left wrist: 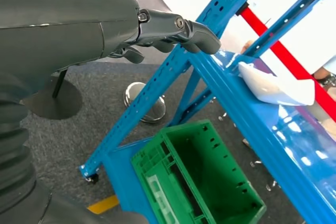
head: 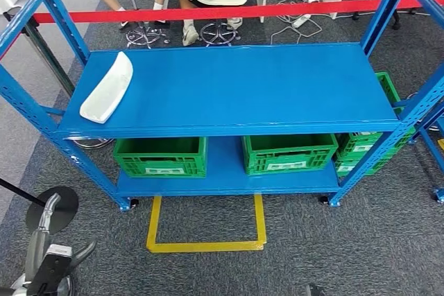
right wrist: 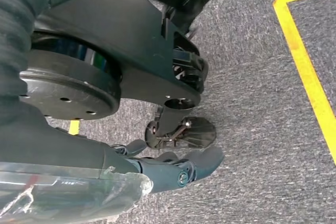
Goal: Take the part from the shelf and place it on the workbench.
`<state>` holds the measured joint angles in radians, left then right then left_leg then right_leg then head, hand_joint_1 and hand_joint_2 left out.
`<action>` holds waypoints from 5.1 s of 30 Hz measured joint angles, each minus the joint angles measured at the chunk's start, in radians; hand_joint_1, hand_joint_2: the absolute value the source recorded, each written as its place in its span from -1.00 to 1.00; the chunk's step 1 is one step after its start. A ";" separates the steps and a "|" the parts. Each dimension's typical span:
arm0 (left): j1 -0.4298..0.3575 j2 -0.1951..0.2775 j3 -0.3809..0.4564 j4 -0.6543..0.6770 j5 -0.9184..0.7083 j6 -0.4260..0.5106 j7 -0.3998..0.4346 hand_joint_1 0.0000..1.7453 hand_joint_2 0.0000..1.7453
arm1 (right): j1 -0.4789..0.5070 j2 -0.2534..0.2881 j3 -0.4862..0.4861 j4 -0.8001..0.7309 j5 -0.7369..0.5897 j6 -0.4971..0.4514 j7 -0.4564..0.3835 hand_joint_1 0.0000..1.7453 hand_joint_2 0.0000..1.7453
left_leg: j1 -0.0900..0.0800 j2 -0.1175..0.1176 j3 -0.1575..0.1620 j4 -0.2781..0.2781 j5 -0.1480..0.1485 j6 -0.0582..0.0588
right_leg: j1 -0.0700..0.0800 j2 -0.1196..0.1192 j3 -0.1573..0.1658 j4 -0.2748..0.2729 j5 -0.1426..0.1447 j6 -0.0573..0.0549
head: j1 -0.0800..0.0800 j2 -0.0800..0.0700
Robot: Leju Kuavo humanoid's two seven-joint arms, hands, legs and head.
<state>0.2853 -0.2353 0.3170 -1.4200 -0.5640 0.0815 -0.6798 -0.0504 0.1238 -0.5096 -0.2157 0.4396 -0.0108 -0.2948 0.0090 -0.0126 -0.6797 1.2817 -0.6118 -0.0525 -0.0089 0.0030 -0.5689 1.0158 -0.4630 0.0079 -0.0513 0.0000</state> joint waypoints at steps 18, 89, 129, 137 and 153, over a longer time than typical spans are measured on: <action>-0.022 -0.037 0.040 0.016 -0.136 0.109 0.000 -1.00 1.00 | 0.005 0.002 0.023 0.005 0.098 -0.049 0.122 -1.00 1.00 | 0.003 -0.004 0.136 -0.267 0.125 0.059 | 0.001 0.003 -0.110 0.195 -0.056 0.041 | 0.009 0.000; -0.068 0.033 0.021 -0.116 -0.340 0.210 0.150 -1.00 1.00 | 0.002 0.006 0.068 0.010 0.303 -0.029 0.154 -1.00 1.00 | 0.008 0.002 0.071 -0.112 0.036 0.006 | 0.007 0.005 -0.020 0.016 0.012 -0.007 | 0.009 0.000; -0.097 0.133 -0.200 -0.042 -0.337 0.091 0.324 -1.00 1.00 | -0.002 0.006 0.066 0.011 0.387 -0.008 0.132 -1.00 1.00 | 0.003 0.000 0.138 -0.293 0.152 0.026 | 0.012 0.010 -0.030 0.024 0.019 0.012 | 0.018 0.000; -0.118 0.153 -0.205 -0.010 -0.340 0.073 0.349 -1.00 1.00 | -0.007 0.006 0.066 0.011 0.412 0.005 0.132 -1.00 1.00 | 0.003 0.000 0.138 -0.293 0.153 0.025 | 0.011 0.010 -0.028 0.020 0.022 0.013 | 0.018 0.000; -0.189 0.169 -0.201 0.062 -0.347 0.084 0.385 -1.00 1.00 | -0.020 0.016 0.066 0.011 0.440 0.012 0.138 -1.00 1.00 | 0.003 0.000 0.138 -0.293 0.153 0.025 | 0.011 0.009 -0.028 0.020 0.023 0.013 | 0.018 0.000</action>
<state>0.0966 -0.0663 0.1157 -1.3584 -0.9110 0.1652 -0.2946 -0.0707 0.1400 -0.4433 -0.2049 0.8794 0.0017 -0.1565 0.0116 -0.0122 -0.5419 0.9887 -0.4584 -0.0271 0.0022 0.0124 -0.5971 1.0354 -0.4401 0.0208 -0.0332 0.0000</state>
